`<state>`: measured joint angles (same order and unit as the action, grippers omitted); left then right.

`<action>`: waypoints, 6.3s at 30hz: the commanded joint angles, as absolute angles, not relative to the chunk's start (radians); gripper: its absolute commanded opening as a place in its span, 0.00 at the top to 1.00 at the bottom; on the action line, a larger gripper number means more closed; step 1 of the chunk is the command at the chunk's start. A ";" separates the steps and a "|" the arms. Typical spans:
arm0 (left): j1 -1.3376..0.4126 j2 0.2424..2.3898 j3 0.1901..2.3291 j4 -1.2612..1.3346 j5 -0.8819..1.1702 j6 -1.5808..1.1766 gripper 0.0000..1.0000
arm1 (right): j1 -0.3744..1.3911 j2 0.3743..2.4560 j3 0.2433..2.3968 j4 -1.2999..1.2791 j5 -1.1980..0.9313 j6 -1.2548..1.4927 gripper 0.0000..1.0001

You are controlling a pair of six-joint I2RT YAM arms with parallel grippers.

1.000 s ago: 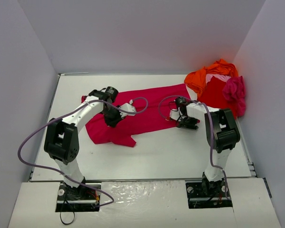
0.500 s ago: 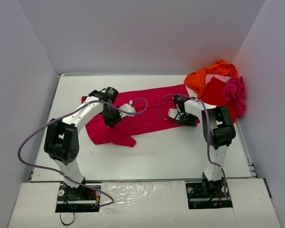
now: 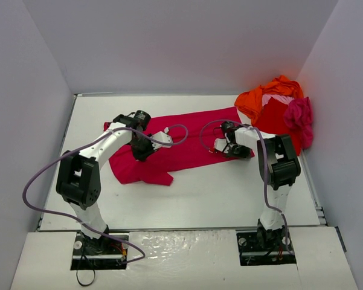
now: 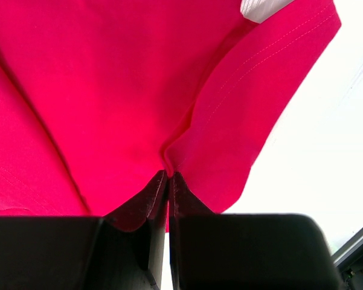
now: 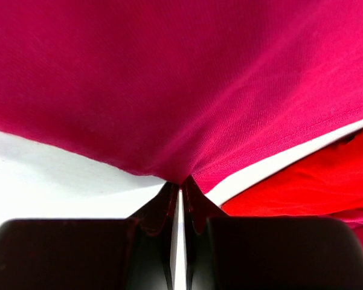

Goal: Fold and stack the t-shirts
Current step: Grap the side of the flattened tshirt closest away from the robot with both arms, then fold the other side of the tshirt into a rectangle

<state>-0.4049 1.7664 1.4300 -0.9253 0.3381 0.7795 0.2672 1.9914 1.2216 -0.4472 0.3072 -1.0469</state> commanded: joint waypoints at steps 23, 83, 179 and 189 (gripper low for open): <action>-0.351 1.249 1.304 -1.038 0.310 0.778 1.00 | 0.391 1.463 1.065 -0.559 0.106 -0.851 1.00; -0.296 1.754 1.786 -0.517 -0.110 0.736 1.00 | 0.220 1.747 1.270 -0.324 0.289 -0.851 1.00; -0.305 1.893 1.890 -0.782 0.267 0.763 1.00 | 0.225 2.267 1.666 -0.311 0.555 -0.658 1.00; -0.314 1.727 1.550 -0.815 0.381 0.801 1.00 | 0.242 2.264 1.656 -0.312 0.571 -0.651 1.00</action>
<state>-0.3138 1.8001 1.6278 -0.8040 0.3049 0.7689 0.2268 2.2890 1.6617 -0.2990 0.5334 -0.6740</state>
